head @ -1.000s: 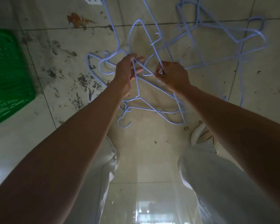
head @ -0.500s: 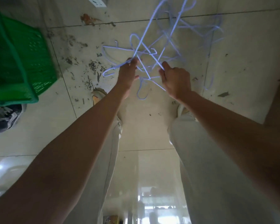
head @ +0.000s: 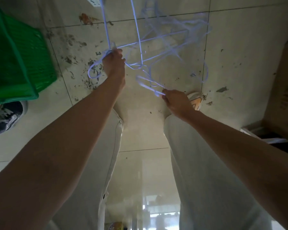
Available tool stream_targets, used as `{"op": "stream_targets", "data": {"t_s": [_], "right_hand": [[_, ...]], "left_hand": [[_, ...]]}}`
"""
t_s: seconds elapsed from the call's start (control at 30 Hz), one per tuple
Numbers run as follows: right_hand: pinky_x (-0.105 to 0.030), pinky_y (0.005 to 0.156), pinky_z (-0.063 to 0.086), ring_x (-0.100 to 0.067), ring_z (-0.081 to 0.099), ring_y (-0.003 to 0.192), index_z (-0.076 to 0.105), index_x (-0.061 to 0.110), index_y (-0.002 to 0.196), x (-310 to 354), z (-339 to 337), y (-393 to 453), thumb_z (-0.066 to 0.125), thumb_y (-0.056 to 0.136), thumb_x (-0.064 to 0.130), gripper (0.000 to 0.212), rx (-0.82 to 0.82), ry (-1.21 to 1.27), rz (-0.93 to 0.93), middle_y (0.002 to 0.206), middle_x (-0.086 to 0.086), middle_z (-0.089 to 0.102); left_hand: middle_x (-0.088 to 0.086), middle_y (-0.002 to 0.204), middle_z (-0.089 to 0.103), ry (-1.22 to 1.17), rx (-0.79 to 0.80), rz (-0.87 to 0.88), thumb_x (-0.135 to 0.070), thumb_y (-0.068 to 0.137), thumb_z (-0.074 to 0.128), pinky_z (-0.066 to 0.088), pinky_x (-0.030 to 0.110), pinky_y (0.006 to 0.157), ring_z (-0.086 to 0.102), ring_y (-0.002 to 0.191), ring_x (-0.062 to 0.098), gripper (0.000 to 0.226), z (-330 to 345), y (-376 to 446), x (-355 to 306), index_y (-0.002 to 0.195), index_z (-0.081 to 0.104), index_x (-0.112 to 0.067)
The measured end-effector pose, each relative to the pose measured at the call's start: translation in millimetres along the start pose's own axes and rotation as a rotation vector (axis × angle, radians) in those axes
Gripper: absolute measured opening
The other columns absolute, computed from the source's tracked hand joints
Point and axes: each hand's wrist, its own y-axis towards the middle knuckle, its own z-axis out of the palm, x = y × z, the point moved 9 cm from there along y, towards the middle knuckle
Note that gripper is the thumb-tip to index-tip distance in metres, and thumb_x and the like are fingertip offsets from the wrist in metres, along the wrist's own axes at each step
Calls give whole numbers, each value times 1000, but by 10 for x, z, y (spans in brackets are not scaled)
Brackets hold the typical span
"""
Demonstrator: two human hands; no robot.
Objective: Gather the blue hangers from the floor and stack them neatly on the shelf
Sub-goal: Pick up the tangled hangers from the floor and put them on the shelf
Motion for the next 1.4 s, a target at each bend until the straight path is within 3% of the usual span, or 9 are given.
{"op": "stream_targets", "data": {"t_s": [0.13,0.27,0.5,0.67,0.87,1.0,1.13,1.27,1.4], "right_hand": [[-47,79,49,-46,68,92,66,-4,109,-227,-24,-13,41,110,20,35,-148,173,225,95,-29,72],[-49,79,50,-45,67,89,63,-4,101,71,86,-53,46,102,13,24,-52,164,5,92,-26,68],[-46,82,50,-40,65,88,63,5,102,137,-131,-15,36,109,23,33,-27,235,89,87,-17,66],[-43,86,51,-37,67,96,68,7,115,182,-467,-147,39,109,28,36,-47,220,111,94,-13,71],[-32,72,34,-34,63,84,60,19,93,162,-928,-403,38,105,31,28,-160,307,197,76,-7,59],[-33,69,32,-34,58,75,50,24,82,171,-1024,-465,34,100,38,28,-178,373,237,64,4,51],[-35,76,40,-36,66,96,69,13,119,227,-975,-482,40,108,30,35,-199,285,152,97,-15,73],[-29,68,27,-23,54,76,49,38,76,134,-772,-600,37,109,32,35,-137,313,248,71,3,57],[-30,66,29,-23,53,71,46,20,76,-1,-606,-830,37,109,36,38,-162,418,356,64,4,51]], "left_hand": [[11,77,66,-26,-14,18,-24,109,49,60,33,73,65,68,18,40,-128,-30,152,76,67,-11],[16,85,71,-26,-12,5,-25,108,53,64,38,78,69,74,22,38,-258,-87,346,78,68,-7],[5,87,74,149,-23,75,-29,108,52,63,33,80,73,79,18,38,-413,-328,205,76,70,-18],[14,96,68,123,88,141,-19,107,52,54,26,68,65,82,22,27,-350,-551,-307,90,66,-4],[0,70,73,659,199,407,-50,102,39,61,37,72,74,69,23,48,-200,-904,-1160,74,64,-20],[9,63,66,366,84,155,-39,108,40,61,46,72,65,56,27,47,-357,-793,-1242,70,56,-16],[11,62,63,253,46,101,-30,110,42,59,41,66,61,54,26,44,-422,-744,-1082,71,52,-13],[11,59,57,246,184,153,-22,107,44,48,27,49,57,53,23,39,-215,-969,-884,70,51,-11],[15,65,63,174,224,75,-27,112,40,58,39,63,61,57,26,45,-108,-1123,-671,73,53,-8]]}}
